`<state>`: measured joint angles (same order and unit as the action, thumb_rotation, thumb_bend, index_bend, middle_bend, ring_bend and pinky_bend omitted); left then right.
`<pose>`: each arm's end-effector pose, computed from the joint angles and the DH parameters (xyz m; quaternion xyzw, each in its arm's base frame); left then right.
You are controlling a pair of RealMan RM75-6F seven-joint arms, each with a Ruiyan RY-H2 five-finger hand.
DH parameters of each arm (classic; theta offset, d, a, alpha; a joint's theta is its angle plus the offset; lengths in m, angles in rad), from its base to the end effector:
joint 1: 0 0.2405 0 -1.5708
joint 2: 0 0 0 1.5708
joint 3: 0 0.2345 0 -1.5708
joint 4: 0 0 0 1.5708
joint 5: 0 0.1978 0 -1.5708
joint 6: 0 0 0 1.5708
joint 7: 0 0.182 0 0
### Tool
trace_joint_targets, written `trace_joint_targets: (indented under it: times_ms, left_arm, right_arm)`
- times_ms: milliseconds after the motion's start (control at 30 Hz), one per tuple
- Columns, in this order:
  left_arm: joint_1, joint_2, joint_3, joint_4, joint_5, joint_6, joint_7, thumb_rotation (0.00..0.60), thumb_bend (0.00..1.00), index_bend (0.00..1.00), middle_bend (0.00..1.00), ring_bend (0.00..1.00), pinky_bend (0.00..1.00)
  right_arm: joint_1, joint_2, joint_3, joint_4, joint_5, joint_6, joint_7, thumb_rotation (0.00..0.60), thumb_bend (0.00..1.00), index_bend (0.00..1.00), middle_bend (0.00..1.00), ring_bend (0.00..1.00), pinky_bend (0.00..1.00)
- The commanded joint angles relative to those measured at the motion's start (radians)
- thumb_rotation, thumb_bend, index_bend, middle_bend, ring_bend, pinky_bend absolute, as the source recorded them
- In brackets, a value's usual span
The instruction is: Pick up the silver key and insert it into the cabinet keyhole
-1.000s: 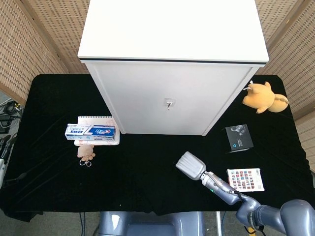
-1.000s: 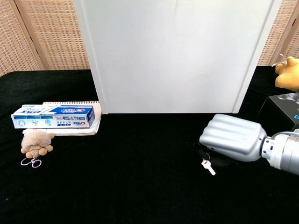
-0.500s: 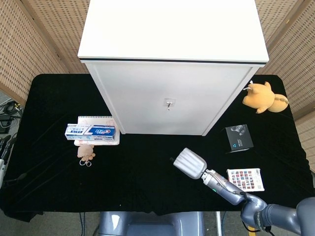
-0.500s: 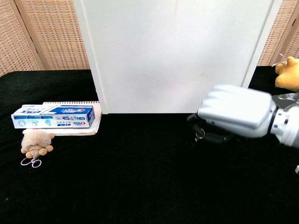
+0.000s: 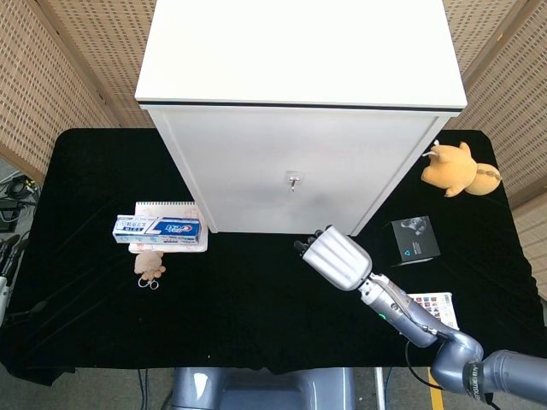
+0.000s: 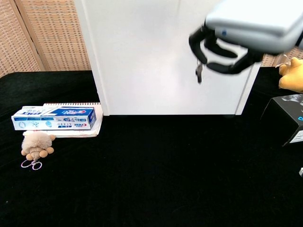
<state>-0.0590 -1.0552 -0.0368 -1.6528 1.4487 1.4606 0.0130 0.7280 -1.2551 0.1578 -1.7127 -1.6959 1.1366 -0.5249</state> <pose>-0.3006 0.2056 0.1736 -0.5863 -0.4060 -0.3520 0.6062 -0.0442 -0.3127 0.0672 0.8045 -0.0111 0.4382 0.4008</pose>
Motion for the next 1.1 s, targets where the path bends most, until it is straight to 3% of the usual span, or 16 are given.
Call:
trace_joint_targets:
  times_ms: [33, 300, 567, 1100]
  left_arm:
    - [-0.001, 0.0, 0.0, 0.0, 0.004, 0.001, -0.007, 0.6, 0.0, 0.0, 0.0, 0.0, 0.0]
    - [0.0, 0.004, -0.001, 0.0, 0.002, 0.001, -0.015, 0.6, 0.0, 0.0, 0.0, 0.0, 0.0]
    - [0.002, 0.007, -0.001, 0.0, -0.001, 0.004, -0.019, 0.6, 0.0, 0.0, 0.0, 0.0, 0.0]
    - [-0.001, 0.005, -0.003, 0.004, -0.009, -0.004, -0.016, 0.6, 0.0, 0.0, 0.0, 0.0, 0.0]
  right_arm:
    - [0.014, 0.044, 0.048, -0.056, 0.039, -0.009, -0.039, 0.6, 0.64, 0.72, 0.88, 0.86, 1.0]
    - [0.047, 0.134, 0.145, -0.169, 0.13, -0.037, -0.115, 0.6, 0.64, 0.72, 0.88, 0.85, 1.0]
    - [0.086, 0.127, 0.199, -0.208, 0.273, -0.066, -0.211, 0.6, 0.64, 0.72, 0.88, 0.85, 1.0]
    - [0.169, 0.067, 0.215, -0.214, 0.413, -0.082, -0.382, 0.6, 0.64, 0.72, 0.88, 0.85, 1.0]
